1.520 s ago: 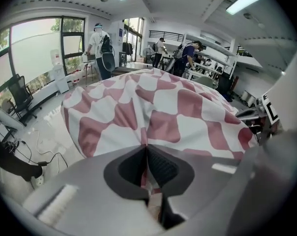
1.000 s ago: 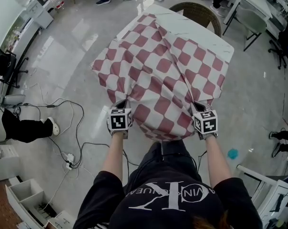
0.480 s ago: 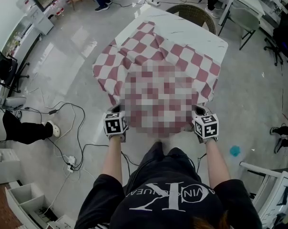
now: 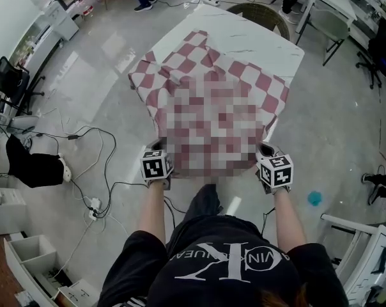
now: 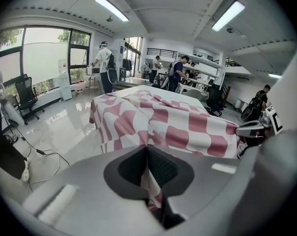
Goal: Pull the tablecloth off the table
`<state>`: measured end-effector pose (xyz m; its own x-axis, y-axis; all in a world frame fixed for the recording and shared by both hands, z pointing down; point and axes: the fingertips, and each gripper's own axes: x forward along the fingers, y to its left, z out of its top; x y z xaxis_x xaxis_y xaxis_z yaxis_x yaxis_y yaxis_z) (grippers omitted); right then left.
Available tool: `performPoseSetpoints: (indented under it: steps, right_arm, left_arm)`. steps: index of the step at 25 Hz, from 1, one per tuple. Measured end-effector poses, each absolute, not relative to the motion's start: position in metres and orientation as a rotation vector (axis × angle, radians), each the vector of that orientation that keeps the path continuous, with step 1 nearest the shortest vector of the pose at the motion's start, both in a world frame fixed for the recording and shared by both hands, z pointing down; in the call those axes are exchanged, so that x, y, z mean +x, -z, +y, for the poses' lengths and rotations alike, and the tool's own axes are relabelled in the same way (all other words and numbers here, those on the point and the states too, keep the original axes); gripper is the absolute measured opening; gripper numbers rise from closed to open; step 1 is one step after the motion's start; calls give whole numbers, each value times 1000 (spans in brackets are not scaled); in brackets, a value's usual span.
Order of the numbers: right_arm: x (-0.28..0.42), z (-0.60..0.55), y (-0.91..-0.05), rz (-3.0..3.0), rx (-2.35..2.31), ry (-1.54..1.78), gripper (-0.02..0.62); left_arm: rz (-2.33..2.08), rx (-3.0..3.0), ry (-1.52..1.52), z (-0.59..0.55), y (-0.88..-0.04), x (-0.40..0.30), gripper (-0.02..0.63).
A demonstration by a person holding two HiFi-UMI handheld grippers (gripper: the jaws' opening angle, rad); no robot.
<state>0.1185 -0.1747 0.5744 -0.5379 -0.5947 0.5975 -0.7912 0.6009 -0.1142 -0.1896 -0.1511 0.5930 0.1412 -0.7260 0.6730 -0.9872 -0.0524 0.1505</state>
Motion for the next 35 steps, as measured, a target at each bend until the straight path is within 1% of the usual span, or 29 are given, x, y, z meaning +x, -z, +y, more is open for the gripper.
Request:
performPoseSetpoints:
  steps: [14,22,28,35]
  right_arm:
    - [116,-65,-565,-2377,1003,-486,14]
    - [128,-11,-557,-2397,998,-481,14]
    - [136,16,-544,-2452,1002,-499,14]
    - [127,40,-535,-2515,1031,-602,14]
  left_arm:
    - [-1711,1794,-488,-47,-579,-180,14]
    - [-1732,1766,-451,16,-579,-174,14]
    - [-1773,1766,-374,52,-557,-177,14]
    - [-1794,1769,-321,85,-529,-193,14]
